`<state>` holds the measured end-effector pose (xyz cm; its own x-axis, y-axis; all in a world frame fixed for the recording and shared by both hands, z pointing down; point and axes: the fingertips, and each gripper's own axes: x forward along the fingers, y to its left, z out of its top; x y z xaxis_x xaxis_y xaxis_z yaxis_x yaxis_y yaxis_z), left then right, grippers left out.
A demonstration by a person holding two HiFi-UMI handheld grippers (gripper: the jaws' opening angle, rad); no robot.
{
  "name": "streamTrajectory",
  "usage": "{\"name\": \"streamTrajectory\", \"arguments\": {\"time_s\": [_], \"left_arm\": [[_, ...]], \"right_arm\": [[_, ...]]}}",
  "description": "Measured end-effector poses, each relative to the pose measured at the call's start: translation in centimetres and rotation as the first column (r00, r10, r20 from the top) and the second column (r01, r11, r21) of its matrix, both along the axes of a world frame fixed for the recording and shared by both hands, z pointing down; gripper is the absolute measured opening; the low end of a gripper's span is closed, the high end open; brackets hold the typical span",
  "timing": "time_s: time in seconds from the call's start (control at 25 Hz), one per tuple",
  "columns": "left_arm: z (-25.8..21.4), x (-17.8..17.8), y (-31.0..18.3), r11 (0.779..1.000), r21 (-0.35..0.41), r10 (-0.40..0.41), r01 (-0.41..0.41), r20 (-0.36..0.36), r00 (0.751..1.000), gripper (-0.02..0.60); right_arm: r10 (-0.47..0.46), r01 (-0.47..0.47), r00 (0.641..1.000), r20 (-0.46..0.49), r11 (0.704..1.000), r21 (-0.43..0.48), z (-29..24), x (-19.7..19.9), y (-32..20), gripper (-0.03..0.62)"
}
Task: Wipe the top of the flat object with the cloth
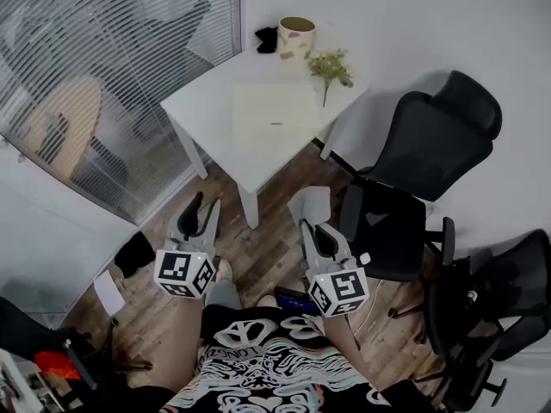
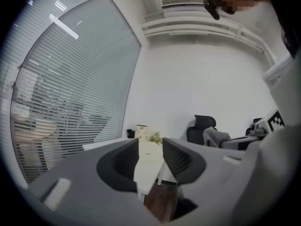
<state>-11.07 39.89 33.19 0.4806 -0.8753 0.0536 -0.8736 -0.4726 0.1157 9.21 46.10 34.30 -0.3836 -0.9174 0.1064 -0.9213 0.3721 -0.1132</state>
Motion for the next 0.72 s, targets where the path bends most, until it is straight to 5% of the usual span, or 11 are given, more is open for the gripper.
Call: {"name": "streamTrajectory", "arguments": {"time_s": [0.32, 0.72], "left_arm": [[0.9, -0.3, -4.6, 0.999, -0.018, -0.036, 0.035, -0.064, 0.997, 0.166], [3.4, 1.2, -18.0, 0.997, -0.074, -0.001, -0.004, -0.072, 0.997, 0.166]], "right_arm": [[0.035, -0.035, 0.997, -0.073, 0.999, 0.008, 0.5, 1.5, -3.1, 0.014], [0.096, -0.103, 0.987, -0.129, 0.993, -0.049, 2.2, 3.6, -14.4, 0.014]]}}
